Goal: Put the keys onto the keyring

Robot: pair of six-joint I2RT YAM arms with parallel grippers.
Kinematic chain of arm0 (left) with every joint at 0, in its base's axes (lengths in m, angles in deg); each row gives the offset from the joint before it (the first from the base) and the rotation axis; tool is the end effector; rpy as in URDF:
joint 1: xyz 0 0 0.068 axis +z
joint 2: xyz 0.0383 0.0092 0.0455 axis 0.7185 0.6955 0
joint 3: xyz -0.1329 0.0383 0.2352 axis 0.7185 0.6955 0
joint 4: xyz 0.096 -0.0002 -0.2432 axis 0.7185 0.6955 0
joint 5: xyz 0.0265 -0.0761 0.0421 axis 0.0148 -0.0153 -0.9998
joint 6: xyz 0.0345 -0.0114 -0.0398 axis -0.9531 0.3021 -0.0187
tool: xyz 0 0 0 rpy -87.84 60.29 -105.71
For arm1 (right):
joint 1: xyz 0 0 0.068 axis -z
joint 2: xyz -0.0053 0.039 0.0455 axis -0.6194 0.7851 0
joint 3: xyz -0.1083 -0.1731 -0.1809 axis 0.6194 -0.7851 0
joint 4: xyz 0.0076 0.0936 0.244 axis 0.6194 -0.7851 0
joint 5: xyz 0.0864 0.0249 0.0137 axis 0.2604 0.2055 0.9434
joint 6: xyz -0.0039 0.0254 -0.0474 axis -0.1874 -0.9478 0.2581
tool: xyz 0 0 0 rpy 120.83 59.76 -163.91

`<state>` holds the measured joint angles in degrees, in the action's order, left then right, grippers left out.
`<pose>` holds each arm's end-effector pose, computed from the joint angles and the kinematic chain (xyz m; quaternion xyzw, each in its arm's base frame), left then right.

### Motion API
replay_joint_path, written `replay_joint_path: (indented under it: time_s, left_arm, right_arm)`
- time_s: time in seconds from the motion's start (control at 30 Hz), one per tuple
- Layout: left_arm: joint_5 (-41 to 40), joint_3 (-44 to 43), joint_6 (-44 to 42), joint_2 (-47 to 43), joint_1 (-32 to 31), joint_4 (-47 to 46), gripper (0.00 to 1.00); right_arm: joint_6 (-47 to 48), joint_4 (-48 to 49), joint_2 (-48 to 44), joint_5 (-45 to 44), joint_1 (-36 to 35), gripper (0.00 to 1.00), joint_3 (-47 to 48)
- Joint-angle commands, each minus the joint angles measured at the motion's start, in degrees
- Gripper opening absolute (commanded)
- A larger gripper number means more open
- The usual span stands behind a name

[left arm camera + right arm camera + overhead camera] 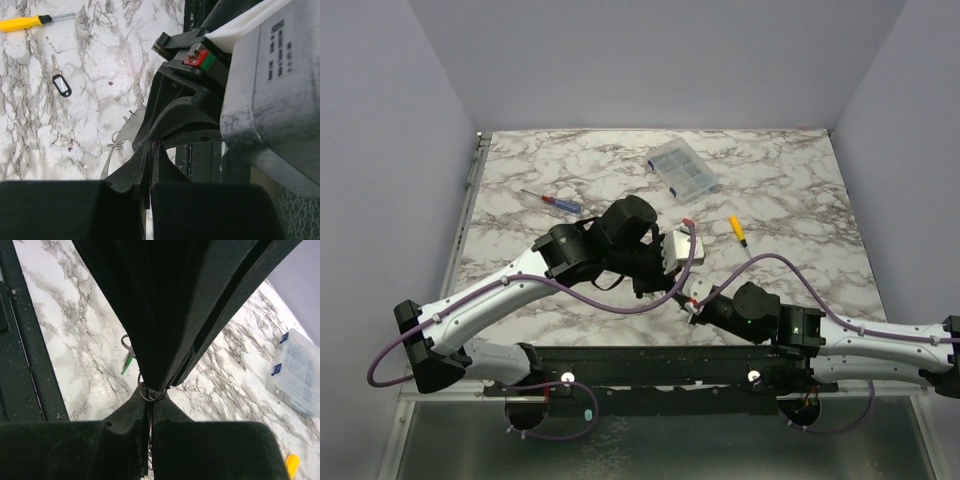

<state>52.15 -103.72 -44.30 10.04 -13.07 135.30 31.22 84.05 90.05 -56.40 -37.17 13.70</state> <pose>0.1229 -0.2324 0.3794 0.6048 0.6563 -0.3269 0.3109 0.0600 0.1881 0.2795 -0.4872 0.5992 0.2014 0.6025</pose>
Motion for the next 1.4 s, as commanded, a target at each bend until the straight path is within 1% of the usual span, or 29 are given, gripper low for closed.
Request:
replay_joint_path:
  time_s: [0.0, 0.23, 0.4, 0.6, 0.8, 0.97, 1.0, 1.1, 1.13, 1.37]
  left_arm:
    - [-0.3, -0.3, -0.1, -1.9, -0.3, 1.1, 0.00]
    - [-1.3, 2.5, 1.3, -7.1, -0.2, -6.1, 0.00]
    - [-1.8, 5.6, 2.7, -10.5, -0.3, -10.7, 0.00]
    - [-1.0, 13.7, 4.6, -16.0, -0.3, -20.8, 0.00]
    - [-1.2, 20.5, 7.8, -20.1, -0.2, -31.2, 0.00]
    - [-2.2, 23.8, 10.1, -21.7, -0.2, -36.1, 0.00]
    - [-2.4, 24.5, 10.5, -22.2, -0.2, -37.3, 0.00]
    - [-3.2, 26.7, 12.3, -23.7, -0.3, -40.7, 0.00]
    - [-3.6, 27.4, 12.8, -24.0, -0.2, -41.7, 0.00]
    - [-4.8, 30.7, 14.8, -25.4, -0.3, -47.5, 0.00]
  right_arm:
    - [0.4, 4.0, -2.4, -2.4, -0.2, 0.01, 1.3]
    - [0.0, 6.9, -3.6, -2.6, -0.2, 0.01, -0.4]
    - [0.0, 7.1, -2.9, -2.9, -0.3, 0.01, -0.2]
    - [-0.6, 8.6, -2.3, -2.5, -0.3, 0.01, 0.0]
    - [-2.1, 9.9, -3.0, -1.3, -0.2, 0.10, 0.0]
    - [-2.9, 10.9, -4.6, -1.1, -0.3, 0.15, -0.5]
    - [-3.2, 11.0, -4.8, -1.1, -0.2, 0.17, -0.5]
    - [-3.7, 10.9, -5.2, -1.0, -0.2, 0.32, -0.4]
    - [-3.8, 11.0, -5.4, -0.9, -0.2, 0.34, -0.5]
    - [-4.5, 14.6, -7.2, 2.3, -0.3, 0.37, -2.1]
